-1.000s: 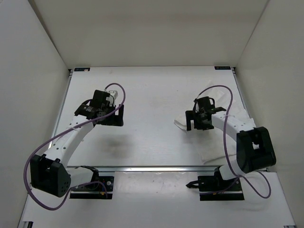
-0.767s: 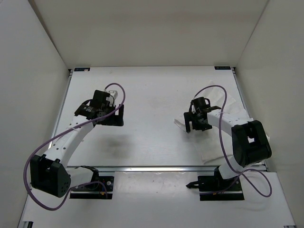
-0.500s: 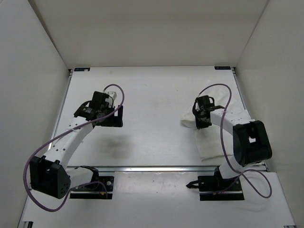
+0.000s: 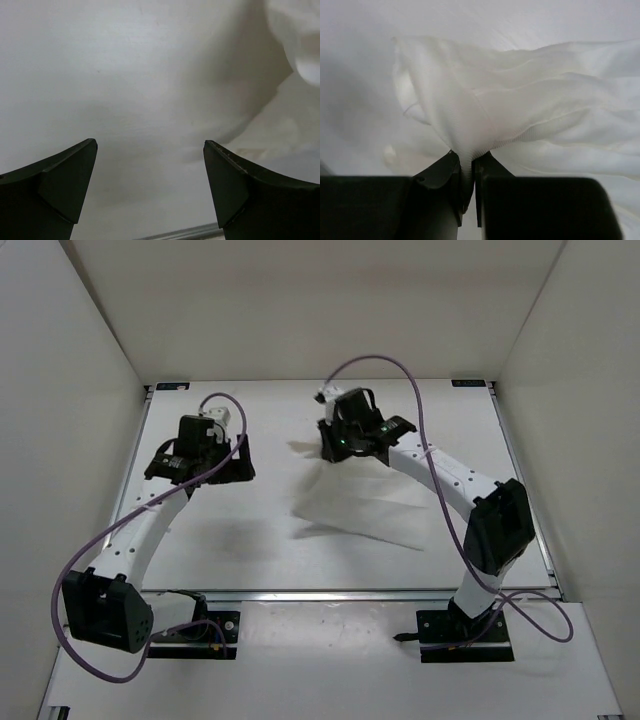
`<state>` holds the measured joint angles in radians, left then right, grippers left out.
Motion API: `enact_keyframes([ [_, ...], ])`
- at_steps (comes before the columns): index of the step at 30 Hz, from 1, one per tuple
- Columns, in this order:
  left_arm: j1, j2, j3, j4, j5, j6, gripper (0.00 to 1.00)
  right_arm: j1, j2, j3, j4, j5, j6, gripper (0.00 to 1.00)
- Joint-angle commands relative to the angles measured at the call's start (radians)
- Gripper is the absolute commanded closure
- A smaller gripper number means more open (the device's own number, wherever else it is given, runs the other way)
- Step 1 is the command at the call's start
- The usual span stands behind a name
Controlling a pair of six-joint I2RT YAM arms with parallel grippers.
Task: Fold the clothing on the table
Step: Move the skirt to the center of the board
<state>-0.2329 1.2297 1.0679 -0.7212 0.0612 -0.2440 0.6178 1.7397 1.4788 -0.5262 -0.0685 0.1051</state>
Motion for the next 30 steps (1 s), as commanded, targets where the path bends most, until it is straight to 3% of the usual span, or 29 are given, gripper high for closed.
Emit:
enact_keyframes([
  [1, 0.05, -0.033, 0.11, 0.095, -0.04, -0.072, 0.02, 0.026, -0.054, 0.254, 0.096, -0.214, 0.082, 0.99],
  [4, 0.046, -0.038, 0.233, 0.053, -0.153, -0.055, 0.01, -0.036, -0.123, 0.282, 0.217, -0.296, 0.122, 1.0],
  [6, 0.038, -0.019, 0.363, 0.013, -0.156, -0.037, 0.02, -0.107, -0.161, 0.233, 0.284, -0.352, 0.154, 1.0],
  [11, 0.01, -0.013, 0.53, 0.034, -0.052, -0.026, 0.01, -0.216, -0.149, -0.073, 0.421, -0.384, 0.18, 1.0],
  [14, -0.017, -0.01, 0.531, 0.078, 0.011, -0.04, 0.01, -0.282, -0.083, -0.243, 0.505, -0.406, 0.238, 1.0],
  [15, -0.026, -0.013, 0.508, 0.088, 0.011, -0.047, 0.02, -0.306, -0.051, -0.274, 0.499, -0.404, 0.258, 0.93],
  [16, -0.028, -0.01, 0.477, 0.086, 0.023, -0.051, 0.02, -0.338, -0.036, -0.281, 0.482, -0.415, 0.265, 0.75],
  [17, -0.037, -0.013, 0.468, 0.088, 0.032, -0.052, 0.01, -0.358, -0.005, -0.267, 0.415, -0.422, 0.255, 0.69],
  [18, -0.043, -0.015, 0.431, 0.098, 0.038, -0.052, 0.01, -0.366, 0.015, -0.252, 0.319, -0.441, 0.243, 0.54],
  [20, -0.087, -0.025, 0.361, 0.121, 0.007, -0.04, 0.01, -0.345, -0.028, -0.265, 0.23, -0.371, 0.179, 0.31],
  [23, -0.126, -0.024, 0.293, 0.163, -0.004, -0.037, 0.02, -0.3, -0.225, -0.402, 0.241, -0.259, 0.147, 0.08],
  [25, -0.149, -0.013, 0.255, 0.192, 0.015, -0.04, 0.01, -0.3, -0.384, -0.513, 0.281, -0.26, 0.186, 0.07],
  [30, -0.271, 0.053, 0.139, 0.302, -0.012, 0.014, 0.01, -0.319, -0.508, -0.635, 0.287, -0.275, 0.214, 0.11],
])
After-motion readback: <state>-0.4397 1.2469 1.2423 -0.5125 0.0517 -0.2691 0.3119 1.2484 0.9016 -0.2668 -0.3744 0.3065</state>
